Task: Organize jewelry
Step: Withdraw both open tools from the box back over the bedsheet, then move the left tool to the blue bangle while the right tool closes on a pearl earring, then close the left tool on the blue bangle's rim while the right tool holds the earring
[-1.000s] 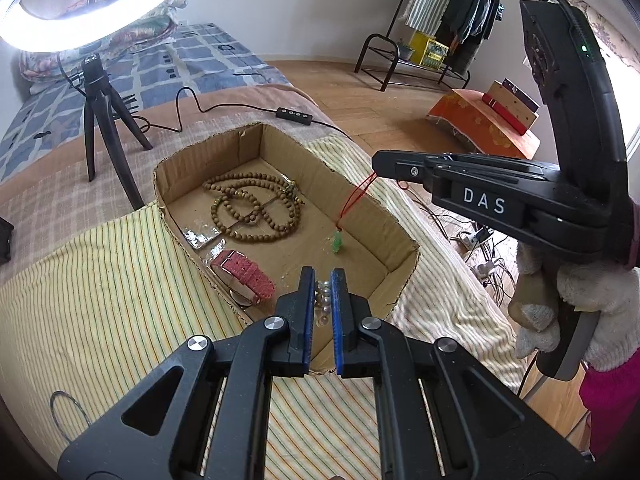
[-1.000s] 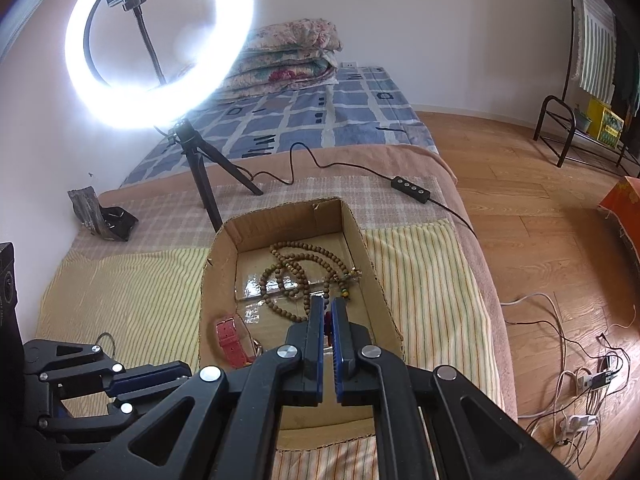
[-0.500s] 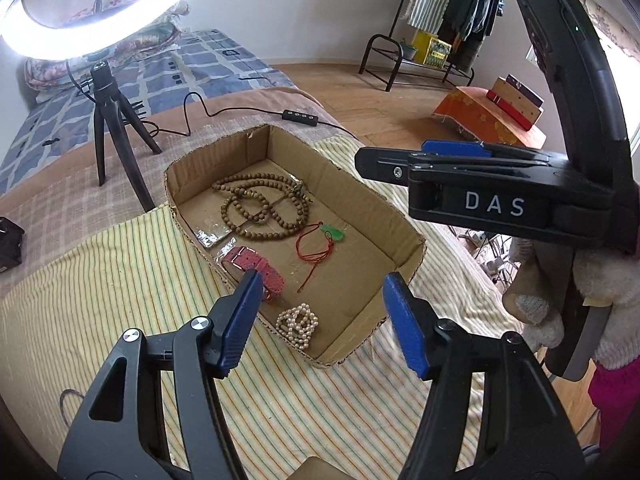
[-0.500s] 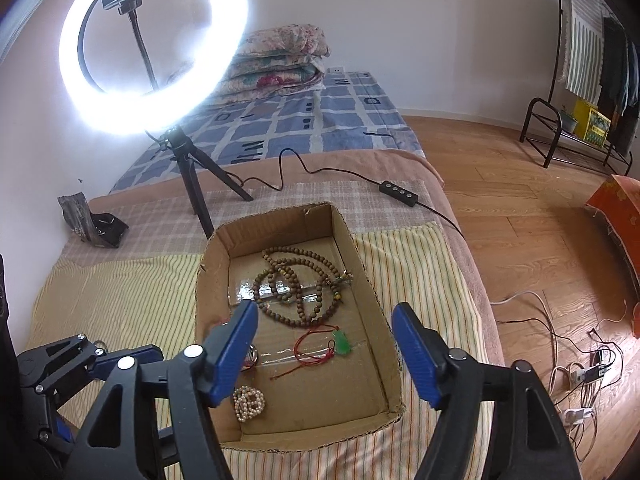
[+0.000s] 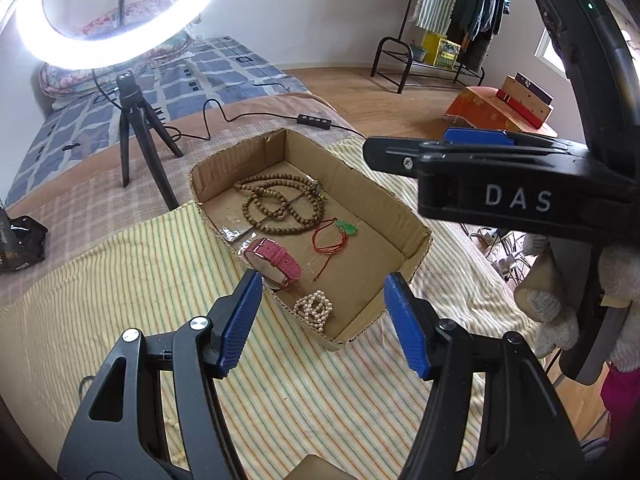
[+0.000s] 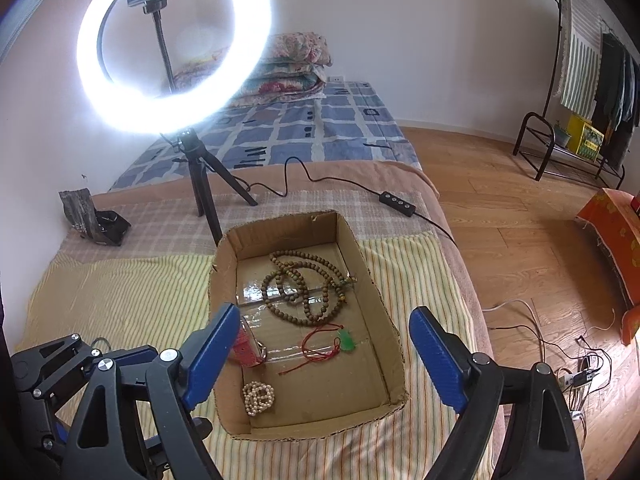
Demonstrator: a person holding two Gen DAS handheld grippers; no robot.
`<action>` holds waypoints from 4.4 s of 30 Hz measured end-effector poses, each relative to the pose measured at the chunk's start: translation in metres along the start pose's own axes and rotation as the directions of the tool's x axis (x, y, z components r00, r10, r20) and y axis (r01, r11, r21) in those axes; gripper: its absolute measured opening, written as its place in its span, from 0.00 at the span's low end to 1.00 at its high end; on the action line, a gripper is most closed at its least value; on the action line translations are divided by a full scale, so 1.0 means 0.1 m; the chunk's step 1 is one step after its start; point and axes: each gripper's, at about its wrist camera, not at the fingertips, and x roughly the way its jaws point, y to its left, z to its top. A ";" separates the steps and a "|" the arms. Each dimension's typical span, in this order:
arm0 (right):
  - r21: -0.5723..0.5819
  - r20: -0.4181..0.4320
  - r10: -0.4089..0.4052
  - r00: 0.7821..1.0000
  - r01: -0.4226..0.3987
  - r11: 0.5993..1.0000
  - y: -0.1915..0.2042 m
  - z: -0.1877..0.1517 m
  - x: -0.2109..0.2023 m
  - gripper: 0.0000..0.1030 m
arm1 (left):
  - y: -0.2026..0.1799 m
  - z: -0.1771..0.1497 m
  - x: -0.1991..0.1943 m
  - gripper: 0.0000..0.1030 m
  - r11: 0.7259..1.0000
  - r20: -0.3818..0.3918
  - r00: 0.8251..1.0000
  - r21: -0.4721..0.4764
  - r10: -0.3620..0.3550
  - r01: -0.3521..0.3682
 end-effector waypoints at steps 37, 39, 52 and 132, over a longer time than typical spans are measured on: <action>-0.051 0.092 0.185 0.978 -0.181 0.982 0.96 -0.47 -0.69 0.90 | 1.74 -0.98 -1.25 0.63 0.955 0.069 0.969 -0.201 0.236 -0.218; -0.063 0.072 0.203 0.977 -0.199 0.978 1.05 -0.55 -0.65 0.90 | 1.87 -1.06 -1.21 0.63 0.948 0.045 0.968 -0.217 0.247 -0.232; -0.174 -0.087 0.256 0.963 -0.268 0.948 1.55 -1.23 -0.24 0.89 | 2.25 -1.44 -0.67 0.64 0.932 -0.060 0.976 -0.289 0.208 -0.217; -0.346 -0.364 0.283 0.887 -0.411 0.843 2.34 -1.86 0.61 0.06 | 2.56 -1.78 0.03 0.31 0.932 -0.044 0.977 -0.293 0.208 -0.212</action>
